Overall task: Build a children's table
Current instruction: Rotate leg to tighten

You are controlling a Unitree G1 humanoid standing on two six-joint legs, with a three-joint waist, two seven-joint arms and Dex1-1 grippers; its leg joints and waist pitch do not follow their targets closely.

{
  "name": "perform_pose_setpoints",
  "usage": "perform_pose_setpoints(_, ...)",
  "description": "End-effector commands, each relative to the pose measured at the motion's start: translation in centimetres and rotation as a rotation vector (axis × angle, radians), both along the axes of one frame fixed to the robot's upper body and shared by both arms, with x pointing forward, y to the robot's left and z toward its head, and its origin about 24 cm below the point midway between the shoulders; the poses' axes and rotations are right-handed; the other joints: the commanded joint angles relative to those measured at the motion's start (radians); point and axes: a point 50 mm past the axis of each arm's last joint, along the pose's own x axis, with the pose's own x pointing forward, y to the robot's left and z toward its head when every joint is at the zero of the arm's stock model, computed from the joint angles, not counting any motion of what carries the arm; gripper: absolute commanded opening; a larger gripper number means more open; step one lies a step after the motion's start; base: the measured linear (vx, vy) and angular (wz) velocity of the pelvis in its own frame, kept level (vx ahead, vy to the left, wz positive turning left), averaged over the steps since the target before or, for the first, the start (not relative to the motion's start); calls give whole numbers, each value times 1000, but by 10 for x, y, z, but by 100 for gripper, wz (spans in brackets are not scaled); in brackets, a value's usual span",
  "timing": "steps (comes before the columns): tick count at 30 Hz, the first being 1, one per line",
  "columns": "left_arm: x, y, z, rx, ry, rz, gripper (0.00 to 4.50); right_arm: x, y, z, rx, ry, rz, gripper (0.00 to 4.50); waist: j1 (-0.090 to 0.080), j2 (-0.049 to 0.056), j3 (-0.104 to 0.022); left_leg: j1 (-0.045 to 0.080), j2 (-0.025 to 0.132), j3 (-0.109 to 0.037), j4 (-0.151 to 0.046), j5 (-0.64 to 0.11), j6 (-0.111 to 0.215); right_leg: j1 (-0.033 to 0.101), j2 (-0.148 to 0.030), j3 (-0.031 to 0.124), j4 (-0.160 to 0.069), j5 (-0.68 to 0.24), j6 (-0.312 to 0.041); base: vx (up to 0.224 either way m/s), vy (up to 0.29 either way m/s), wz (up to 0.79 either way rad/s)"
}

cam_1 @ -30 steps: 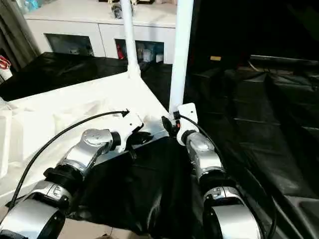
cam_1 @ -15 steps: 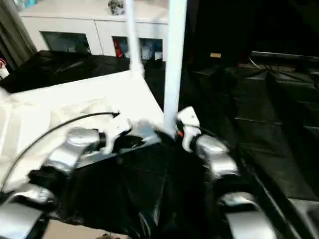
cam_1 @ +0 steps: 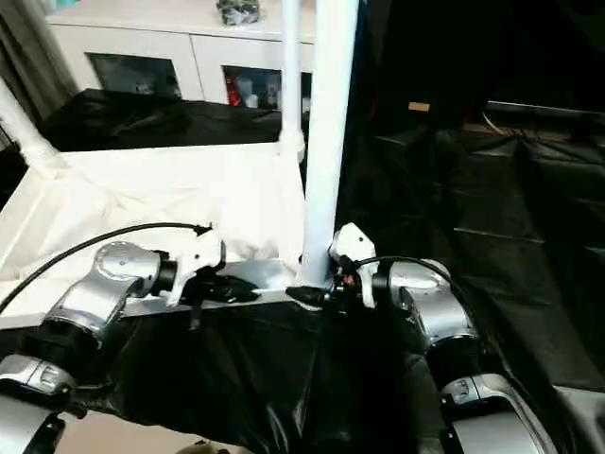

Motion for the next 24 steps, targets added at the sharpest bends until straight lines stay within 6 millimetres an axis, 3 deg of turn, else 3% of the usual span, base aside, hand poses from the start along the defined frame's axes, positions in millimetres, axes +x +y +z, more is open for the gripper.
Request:
perform_pose_setpoints(1, 3, -9, 12, -48, -60, -12, 0, -17, 20, -18, -18, 95, 142, 286, 4, -11, -60, 4, 22, 4, -58, -160, 82, 55, -49, 35, -59, -75, -263, 0, 0, 0)
perform_pose_setpoints(6, 3, -11, 12, -68, -59, 6, 0, -18, 23, -19, -6, 111, 139, 266, 6, -4, -61, 5, 23, 3, -57, -154, 82, 55, -50, 35, -58, -69, -264, 0, 0, 0)
perform_pose_setpoints(12, 2, -12, 8, -84, -49, 56, 0, -13, 26, -21, 56, 110, 28, 264, 5, -4, -60, 5, 22, 2, -59, -170, 74, 56, -49, 34, -60, -82, -263, 0, 0, 0)
perform_pose_setpoints(16, 12, -16, 4, -72, -82, 165, 0, 2, 36, -23, 80, 51, -191, 264, -6, -5, -53, 7, 20, 1, -68, -226, 35, 50, -55, 37, -74, -214, -235, 0, 0, 0)
perform_pose_setpoints(18, 20, -20, 2, -57, -110, 260, 0, 13, 41, -25, 88, 52, -373, 264, -15, -14, -51, 9, 18, 0, -71, -247, 18, 49, -53, 39, -82, -281, -206, 0, 0, 0)
perform_pose_setpoints(20, 24, -24, 2, -54, -121, 297, 0, 17, 44, -26, 89, 61, -457, 264, -20, -11, -49, 13, 17, -3, -74, -266, 6, 47, -55, 39, -86, -328, -192, 0, 0, 0)
perform_pose_setpoints(22, 28, -29, 2, -45, -138, 345, 0, 21, 48, -27, 84, 54, -546, 264, -20, -15, -49, 14, 17, -2, -75, -272, 8, 46, -55, 40, -90, -335, -182, 0, 0, 0)
perform_pose_setpoints(24, 34, -43, 5, -41, -157, 420, 0, 27, 56, -29, 94, 72, -695, 264, -21, -11, -50, 15, 16, -2, -75, -261, 2, 43, -54, 41, -87, -327, -179, 0, 0, 0)
